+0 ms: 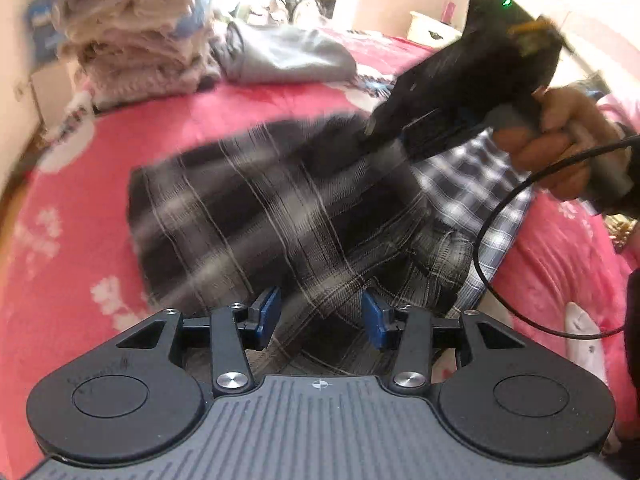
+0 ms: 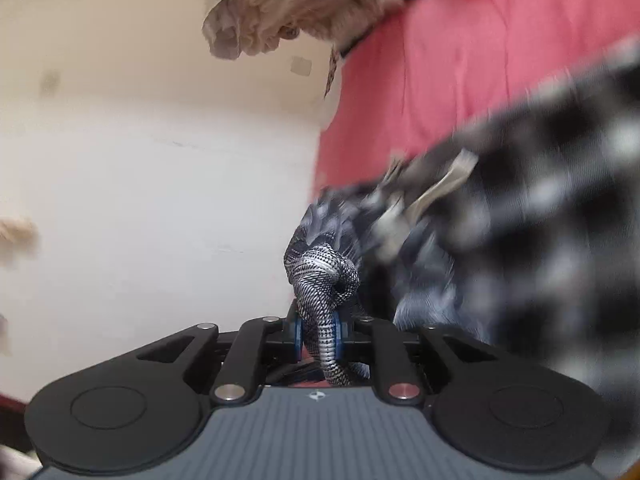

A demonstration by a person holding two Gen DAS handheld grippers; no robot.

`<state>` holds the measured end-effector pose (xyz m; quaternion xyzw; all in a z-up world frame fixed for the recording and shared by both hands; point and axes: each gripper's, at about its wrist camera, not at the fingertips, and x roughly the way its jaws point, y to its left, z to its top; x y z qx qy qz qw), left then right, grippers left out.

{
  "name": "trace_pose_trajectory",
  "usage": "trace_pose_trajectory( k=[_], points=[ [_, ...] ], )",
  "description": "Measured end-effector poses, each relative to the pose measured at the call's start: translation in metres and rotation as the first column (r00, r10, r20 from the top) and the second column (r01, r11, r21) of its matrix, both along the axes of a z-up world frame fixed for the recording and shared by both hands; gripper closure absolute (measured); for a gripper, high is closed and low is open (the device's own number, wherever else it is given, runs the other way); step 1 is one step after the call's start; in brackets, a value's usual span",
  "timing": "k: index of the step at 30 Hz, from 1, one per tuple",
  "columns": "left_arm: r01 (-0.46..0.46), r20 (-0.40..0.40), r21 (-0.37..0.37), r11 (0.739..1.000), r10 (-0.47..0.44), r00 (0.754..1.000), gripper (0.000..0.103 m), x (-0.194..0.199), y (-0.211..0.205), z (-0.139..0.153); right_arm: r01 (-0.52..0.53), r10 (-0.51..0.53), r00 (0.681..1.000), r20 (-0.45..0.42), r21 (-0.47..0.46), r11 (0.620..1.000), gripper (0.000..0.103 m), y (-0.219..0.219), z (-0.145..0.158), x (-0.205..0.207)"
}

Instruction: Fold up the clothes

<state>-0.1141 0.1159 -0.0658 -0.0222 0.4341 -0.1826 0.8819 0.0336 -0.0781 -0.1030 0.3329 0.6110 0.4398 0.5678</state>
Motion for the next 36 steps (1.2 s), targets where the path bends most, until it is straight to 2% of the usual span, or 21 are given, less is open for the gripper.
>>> trace_pose_trajectory(
  k=[2,4,6,7,9,10,12,15,17,21,24,26,29,34,36],
  points=[
    [0.01,-0.043,-0.055,0.998,-0.012,0.999,0.059,0.002,0.004,-0.004,0.014,-0.015,0.997,-0.078,-0.008,1.0,0.088,-0.009,-0.008,-0.005],
    [0.023,-0.05,-0.083,0.996,-0.028,0.998,0.059,0.001,0.007,-0.003,0.048,-0.054,0.996,-0.068,-0.088,0.995,0.088,-0.017,-0.019,-0.001],
    [0.031,-0.034,-0.078,0.996,-0.033,0.999,0.059,0.0,0.009,0.0,0.083,-0.093,0.994,-0.054,-0.168,0.982,0.088,-0.024,-0.03,0.002],
    [0.03,-0.025,-0.079,0.996,-0.032,0.999,0.059,0.0,0.009,0.002,0.1,-0.116,0.99,-0.085,-0.164,0.981,0.088,-0.028,-0.032,0.003],
    [0.029,-0.009,-0.083,0.996,-0.03,1.0,0.059,0.004,0.008,0.006,0.103,-0.111,0.991,-0.076,-0.105,0.989,0.087,-0.03,-0.023,0.001],
    [0.03,0.001,-0.082,0.996,-0.03,1.0,0.059,0.006,0.007,0.008,0.09,-0.096,0.994,-0.057,-0.088,0.992,0.086,-0.029,-0.017,-0.001],
    [0.04,0.038,-0.082,0.996,-0.037,0.999,0.059,0.012,0.004,0.015,0.051,-0.054,0.998,-0.015,-0.144,0.988,0.082,-0.028,-0.018,-0.005],
    [0.06,0.064,-0.129,0.99,-0.052,0.997,0.057,0.017,0.001,0.023,-0.002,0.013,0.999,0.045,-0.23,0.973,0.079,-0.025,-0.02,-0.011],
    [0.08,0.052,-0.124,0.989,-0.074,0.996,0.057,0.022,-0.005,0.019,-0.018,0.042,0.996,0.077,-0.297,0.955,0.079,-0.027,-0.027,-0.02],
    [0.125,0.02,-0.084,0.989,-0.124,0.992,0.057,0.028,-0.02,0.001,-0.032,0.09,0.982,0.165,-0.325,0.945,0.079,-0.028,-0.025,-0.035],
    [0.152,-0.017,-0.041,0.988,-0.152,0.988,0.056,0.027,-0.029,-0.015,-0.048,0.142,0.958,0.249,-0.348,0.936,0.078,-0.032,-0.013,-0.039],
    [0.157,-0.051,-0.036,0.987,-0.159,0.986,0.056,0.027,-0.031,-0.024,-0.066,0.172,0.945,0.278,-0.353,0.933,0.086,-0.035,-0.01,-0.043],
    [0.15,-0.054,-0.048,0.988,-0.153,0.987,0.056,0.026,-0.029,-0.021,-0.083,0.202,0.927,0.316,-0.352,0.932,0.096,-0.033,-0.007,-0.048],
    [0.108,-0.014,-0.084,0.991,-0.109,0.994,0.056,0.028,-0.018,0.01,-0.156,0.238,0.889,0.392,-0.229,0.961,0.097,-0.035,0.035,-0.069],
    [0.104,0.03,-0.101,0.989,-0.101,0.994,0.055,0.027,-0.014,0.025,-0.153,0.247,0.889,0.386,-0.257,0.954,0.097,-0.037,0.034,-0.071]
  ],
)
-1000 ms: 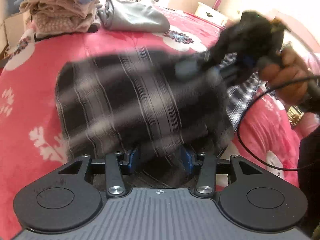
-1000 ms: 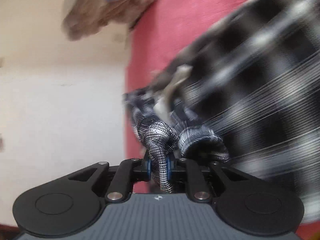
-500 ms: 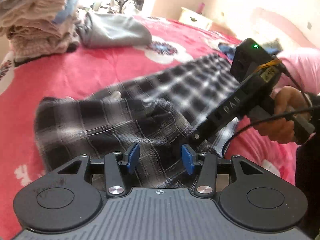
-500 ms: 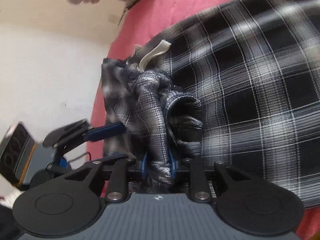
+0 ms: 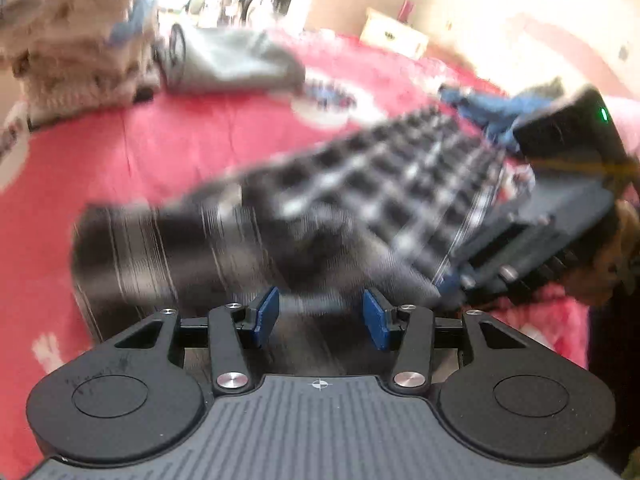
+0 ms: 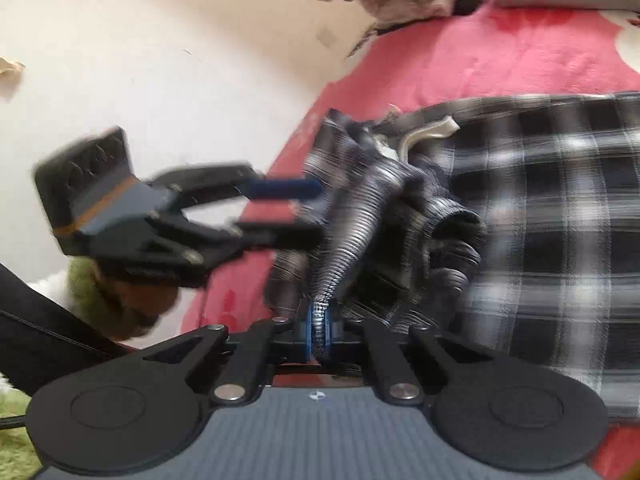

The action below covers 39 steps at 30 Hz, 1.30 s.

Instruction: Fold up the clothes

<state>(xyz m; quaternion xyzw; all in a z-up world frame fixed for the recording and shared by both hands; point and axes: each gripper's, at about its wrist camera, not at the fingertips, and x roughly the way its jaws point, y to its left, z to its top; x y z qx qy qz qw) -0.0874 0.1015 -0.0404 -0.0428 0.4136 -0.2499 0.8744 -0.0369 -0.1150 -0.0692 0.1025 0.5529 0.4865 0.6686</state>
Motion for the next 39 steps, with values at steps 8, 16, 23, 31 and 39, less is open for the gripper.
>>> trace_pose_trajectory(
  k=[8,16,23,31,39],
  points=[
    [0.047,-0.021,0.056,0.997,-0.046,0.999,0.052,0.012,-0.028,-0.023,0.077,-0.092,0.986,-0.142,-0.108,0.991,0.097,-0.024,-0.041,0.005],
    [0.059,-0.027,0.155,0.986,-0.055,0.998,0.052,0.016,-0.047,-0.054,0.128,-0.13,0.991,-0.027,-0.049,0.991,0.058,-0.049,-0.016,0.014],
    [0.054,-0.023,0.136,0.989,-0.052,0.998,0.052,0.016,-0.044,-0.058,0.26,-0.256,0.956,-0.14,0.009,0.966,0.04,-0.066,-0.044,0.042],
    [0.051,0.002,0.128,0.99,-0.052,0.999,0.051,0.013,-0.043,-0.061,0.213,-0.2,0.965,-0.169,0.062,0.975,0.022,-0.01,-0.072,0.058],
    [0.049,0.013,0.11,0.993,-0.051,0.999,0.051,0.013,-0.04,-0.063,0.167,-0.155,0.978,-0.141,0.082,0.982,0.019,0.006,-0.069,0.051]
  ],
)
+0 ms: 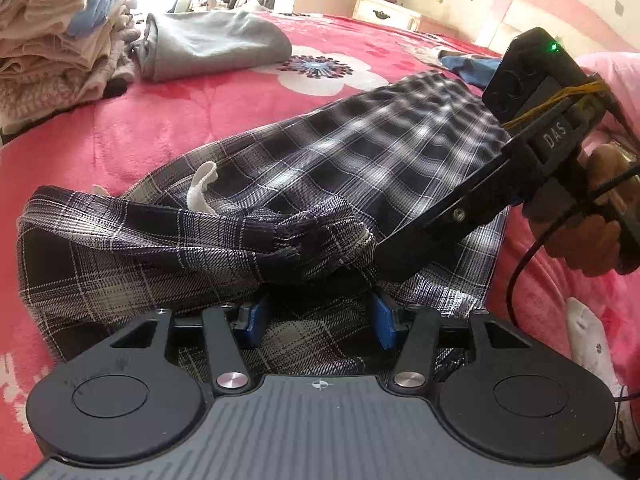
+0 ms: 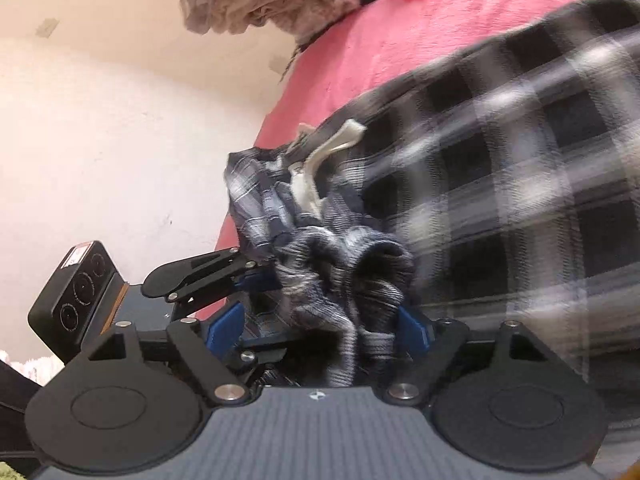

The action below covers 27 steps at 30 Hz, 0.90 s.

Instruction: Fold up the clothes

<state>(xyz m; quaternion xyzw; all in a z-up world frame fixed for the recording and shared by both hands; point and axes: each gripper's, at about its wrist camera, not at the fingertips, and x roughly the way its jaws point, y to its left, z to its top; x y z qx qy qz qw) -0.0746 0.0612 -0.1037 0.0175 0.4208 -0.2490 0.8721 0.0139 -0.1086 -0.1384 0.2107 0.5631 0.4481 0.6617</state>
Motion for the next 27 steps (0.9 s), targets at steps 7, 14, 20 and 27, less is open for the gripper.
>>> trace_pose_trajectory(
  k=[7,14,20,27],
  points=[
    [-0.006,0.007,-0.002,1.0,0.006,1.0,0.05,-0.001,0.0,0.0,0.011,-0.01,1.0,0.024,-0.028,1.0,0.042,0.017,-0.003,0.0],
    [-0.034,0.025,-0.01,0.999,0.034,0.999,0.048,-0.003,-0.001,0.0,0.1,-0.098,0.995,0.031,-0.076,0.992,0.077,0.011,-0.004,-0.003],
    [-0.059,0.029,-0.05,0.997,0.061,0.998,0.048,-0.003,-0.001,0.013,0.143,-0.139,0.989,0.058,-0.056,0.988,0.08,-0.004,0.015,0.0],
    [-0.068,-0.003,-0.168,0.983,0.069,0.998,0.048,-0.003,0.007,0.041,0.178,-0.148,0.968,0.202,-0.14,0.974,0.081,-0.038,0.049,0.017]
  ],
)
